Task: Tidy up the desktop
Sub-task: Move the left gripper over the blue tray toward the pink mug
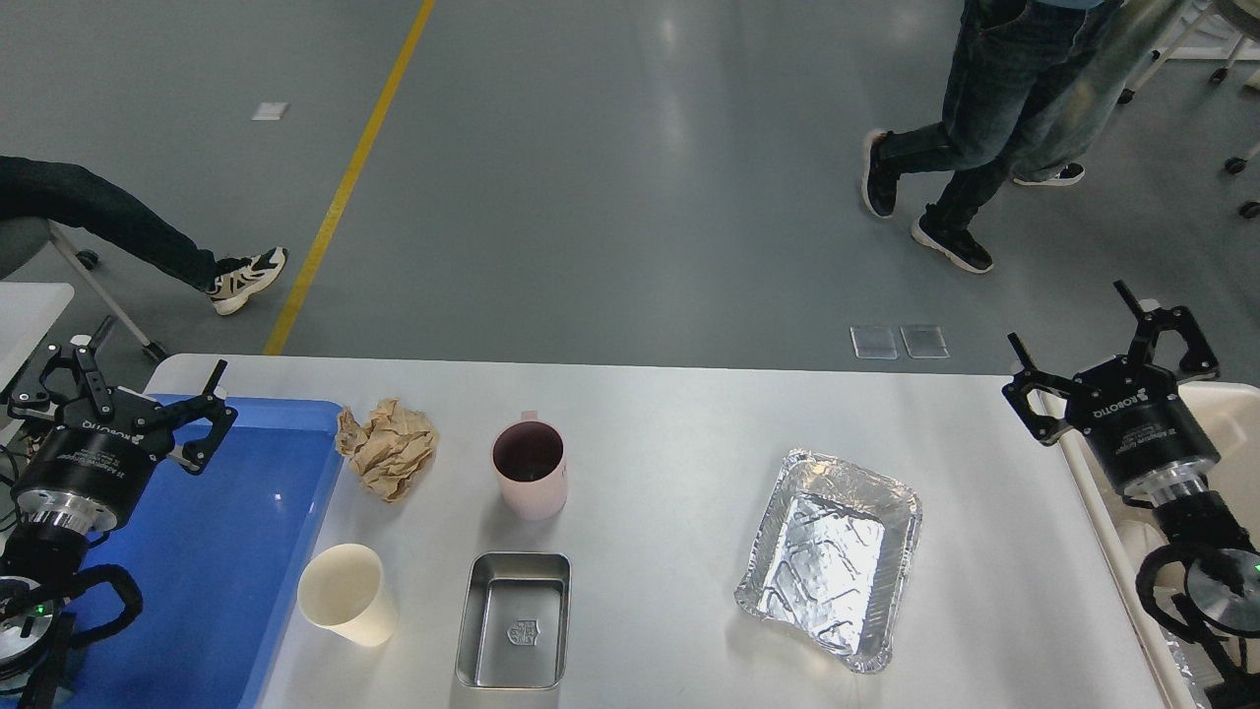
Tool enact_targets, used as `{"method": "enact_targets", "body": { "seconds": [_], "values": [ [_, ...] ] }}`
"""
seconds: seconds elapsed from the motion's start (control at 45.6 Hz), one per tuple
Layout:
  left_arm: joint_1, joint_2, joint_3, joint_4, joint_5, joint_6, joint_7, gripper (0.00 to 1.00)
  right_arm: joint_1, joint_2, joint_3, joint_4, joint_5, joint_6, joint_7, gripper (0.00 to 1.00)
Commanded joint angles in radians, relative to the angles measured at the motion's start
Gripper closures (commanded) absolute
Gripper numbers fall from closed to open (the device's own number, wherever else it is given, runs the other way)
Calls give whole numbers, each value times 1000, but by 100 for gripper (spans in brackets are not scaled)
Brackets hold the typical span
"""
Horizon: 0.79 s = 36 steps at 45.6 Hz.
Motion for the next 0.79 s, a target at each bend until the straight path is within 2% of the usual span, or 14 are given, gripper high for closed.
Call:
{"method": "enact_targets", "body": {
  "seconds": [0.0,0.175,0.461,0.768],
  "values": [
    [0,4,-4,0,2,-4,-2,3,1,1,0,2,0,0,0,0],
    [0,4,-18,0,-2,-2,-14,3,1,3,0,0,0,0,0,0],
    [-3,1,-14,0,0,2,-3,3,-1,0,0,-3,0,0,0,0],
    [20,17,-6,0,12,19,-11,3,-1,3,0,-3,0,0,14,0]
  ]
}}
